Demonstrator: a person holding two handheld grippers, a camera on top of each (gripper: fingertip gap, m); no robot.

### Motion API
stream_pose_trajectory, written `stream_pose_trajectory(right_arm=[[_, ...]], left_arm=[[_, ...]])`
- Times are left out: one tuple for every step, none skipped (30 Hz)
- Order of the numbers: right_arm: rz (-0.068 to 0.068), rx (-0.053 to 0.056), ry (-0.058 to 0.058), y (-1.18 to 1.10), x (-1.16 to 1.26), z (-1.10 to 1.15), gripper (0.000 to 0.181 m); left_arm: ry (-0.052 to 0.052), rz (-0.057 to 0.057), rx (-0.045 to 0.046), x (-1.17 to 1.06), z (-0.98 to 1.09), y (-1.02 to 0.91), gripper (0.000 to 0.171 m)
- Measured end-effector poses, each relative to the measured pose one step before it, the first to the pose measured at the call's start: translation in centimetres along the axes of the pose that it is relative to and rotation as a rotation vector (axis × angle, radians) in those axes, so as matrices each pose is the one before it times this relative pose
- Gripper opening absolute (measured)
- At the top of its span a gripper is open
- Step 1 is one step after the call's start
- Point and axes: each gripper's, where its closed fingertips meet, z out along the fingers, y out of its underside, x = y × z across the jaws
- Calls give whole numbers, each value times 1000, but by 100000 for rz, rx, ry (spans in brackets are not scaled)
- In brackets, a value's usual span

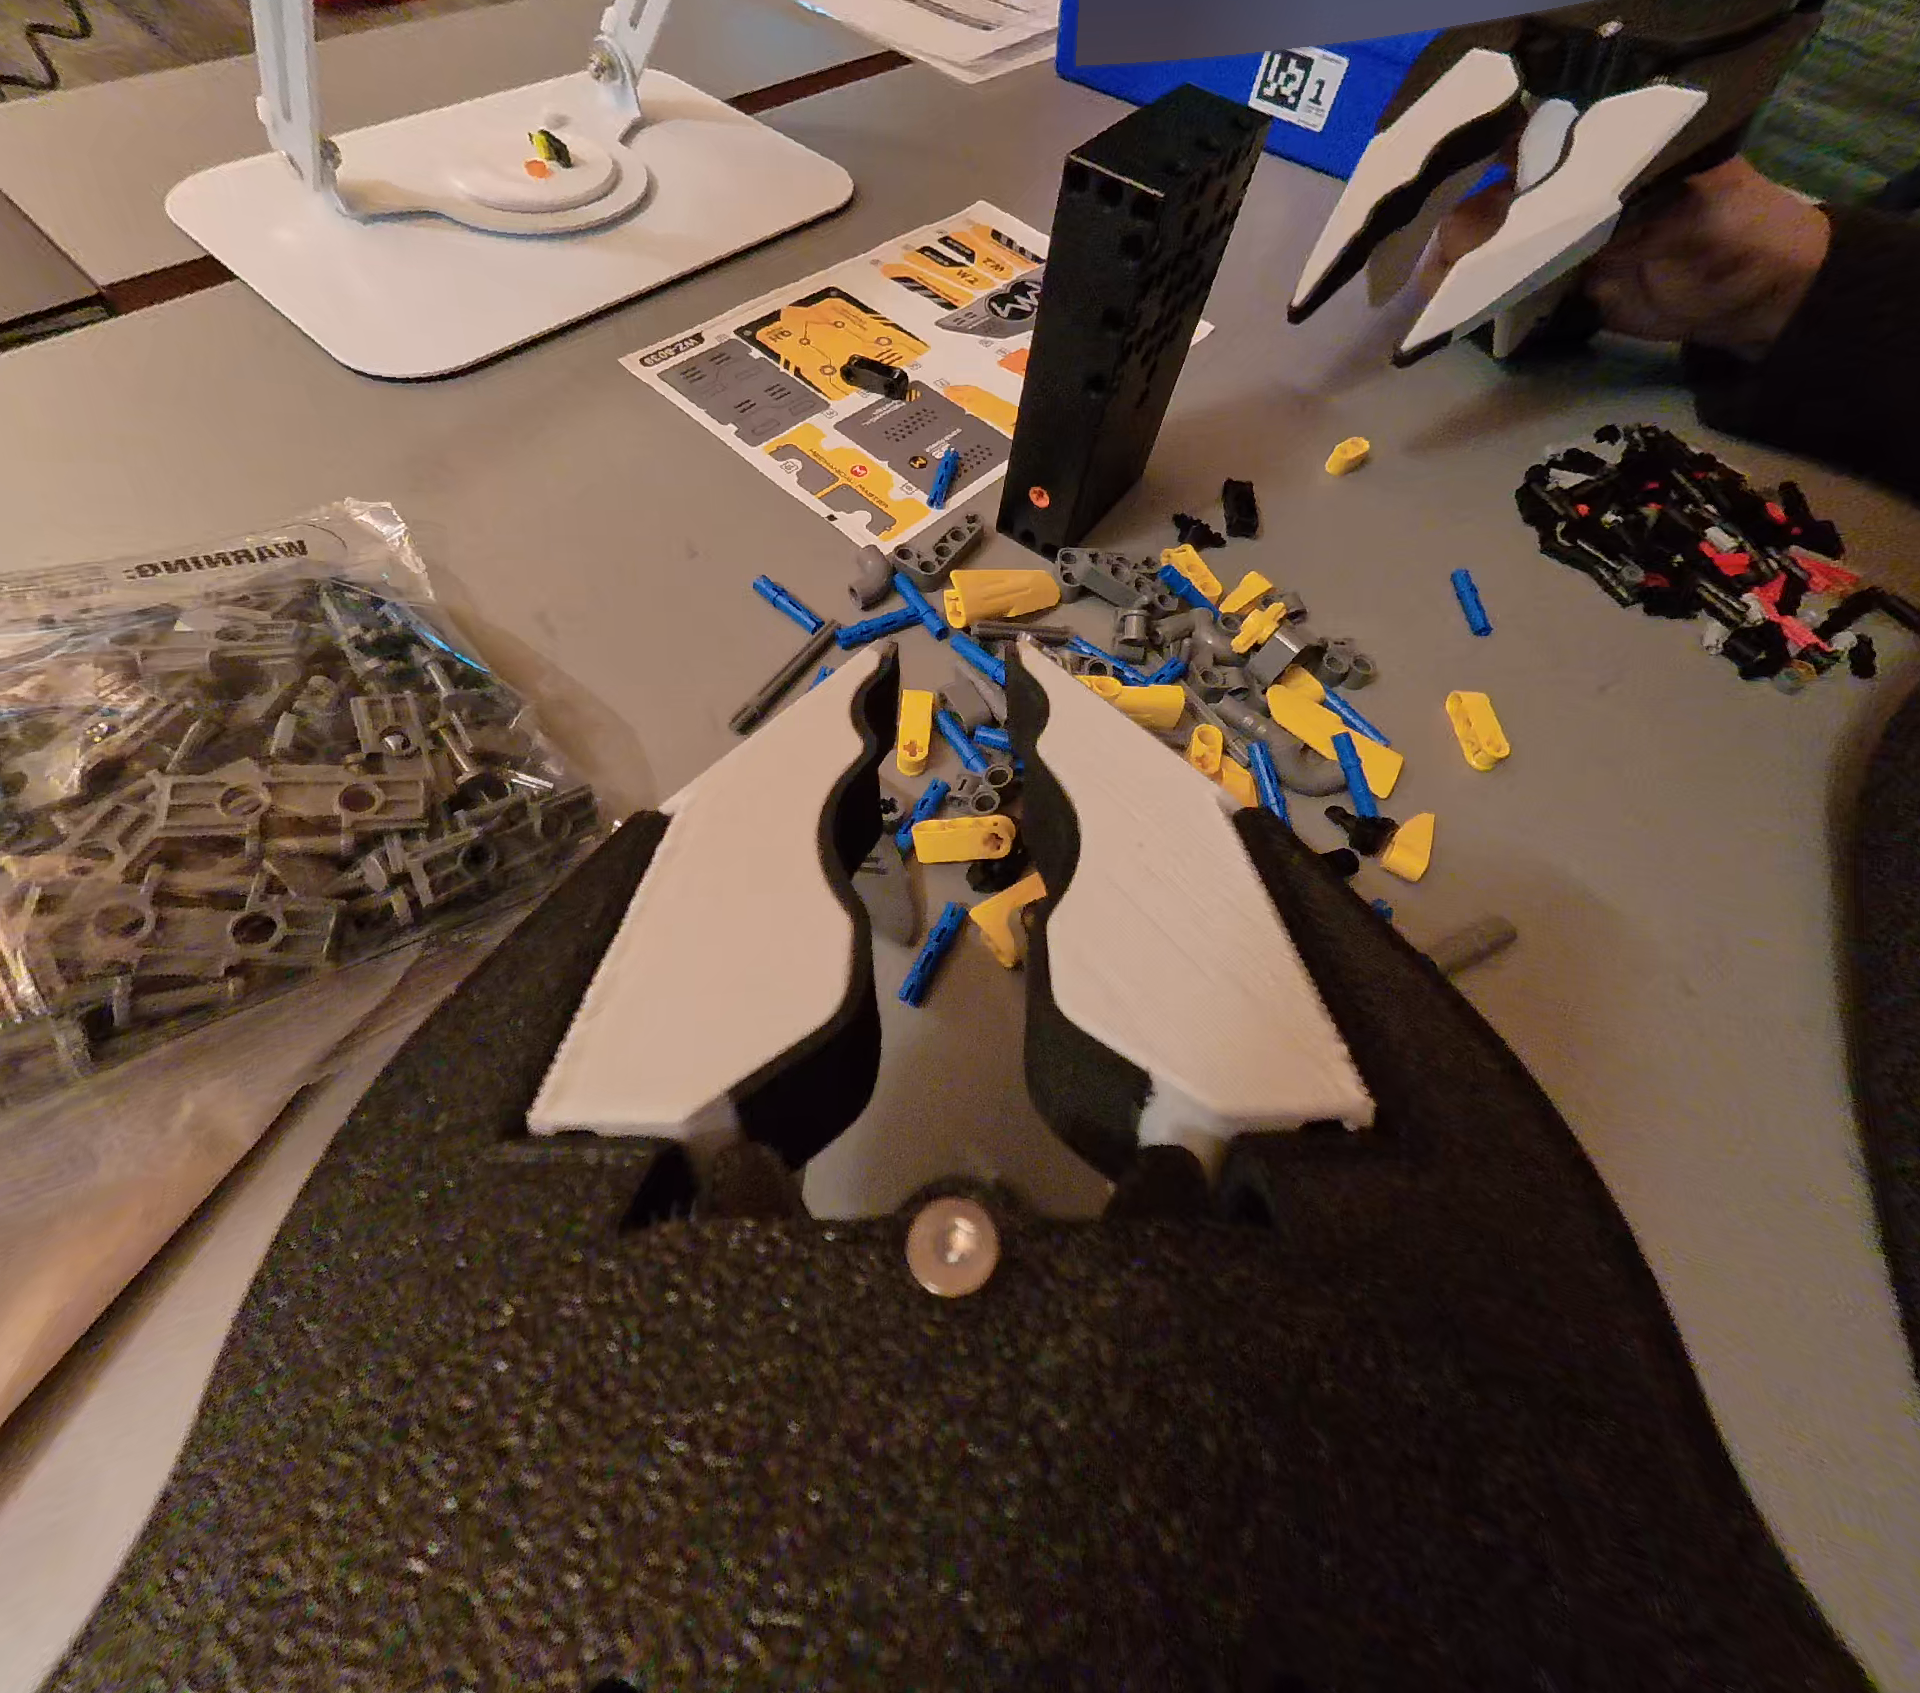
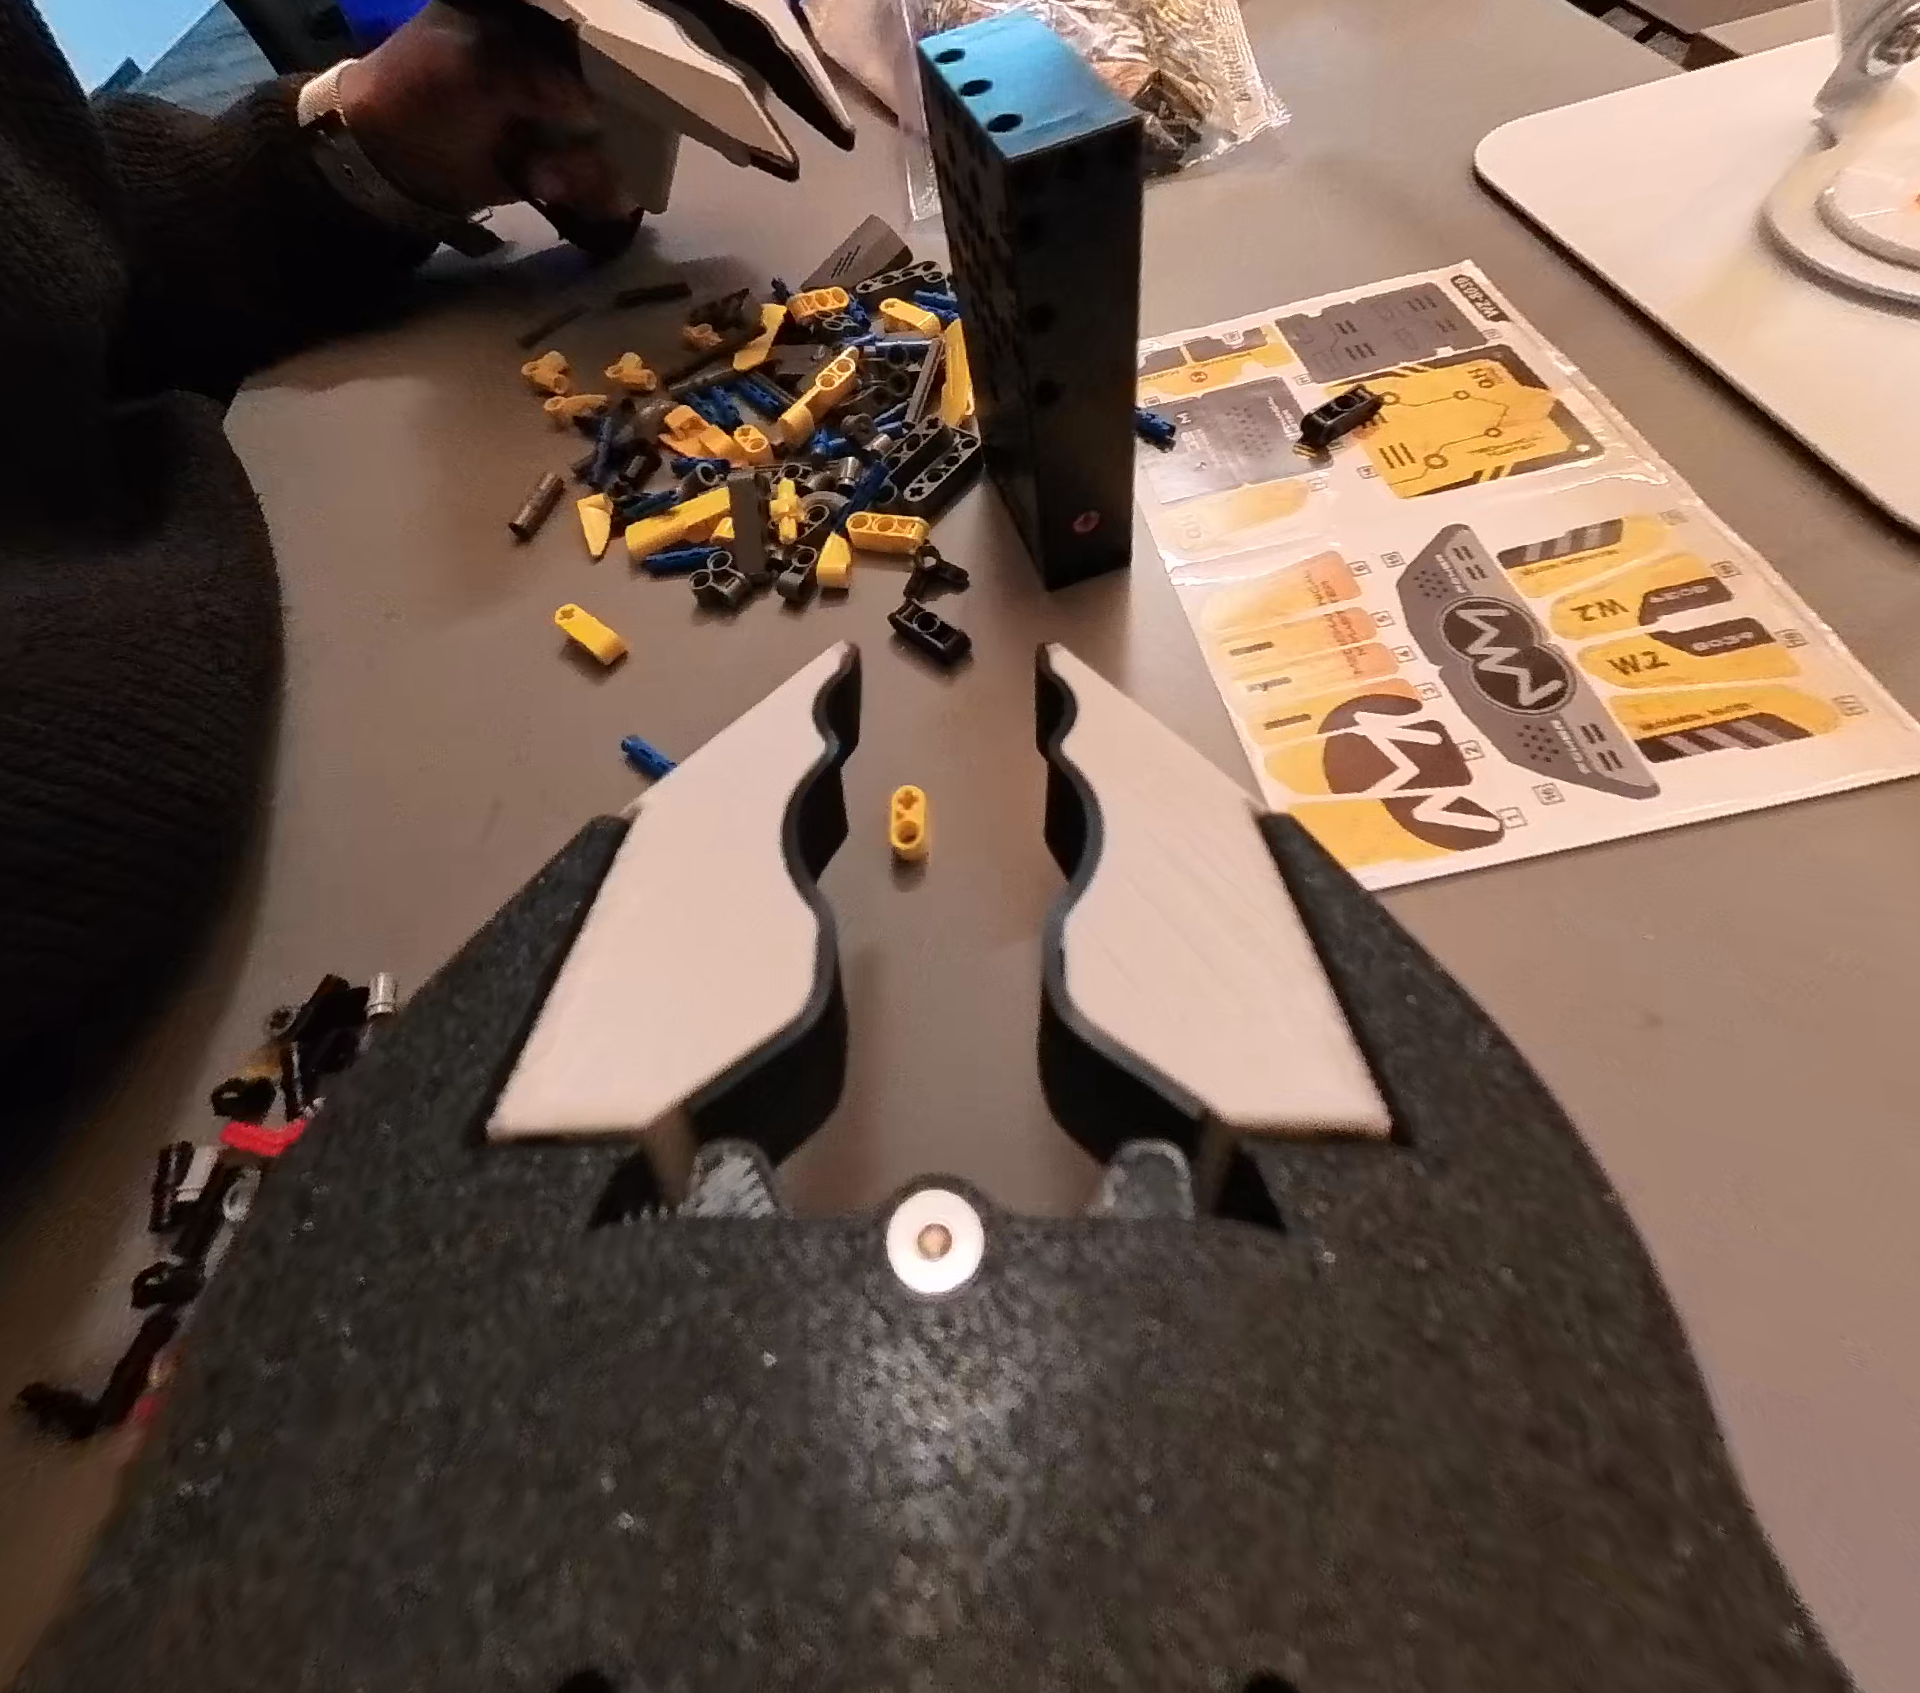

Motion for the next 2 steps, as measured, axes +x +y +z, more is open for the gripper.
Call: stream_pose_trajectory(right_arm=[[-494,-398,165,45,-29,49,33],[-382,-661,402,85,13,63,33]], left_arm=[[-38,-151,104,-20,-11,-20,19],[-96,-94,181,-22,-21,-23,19]])
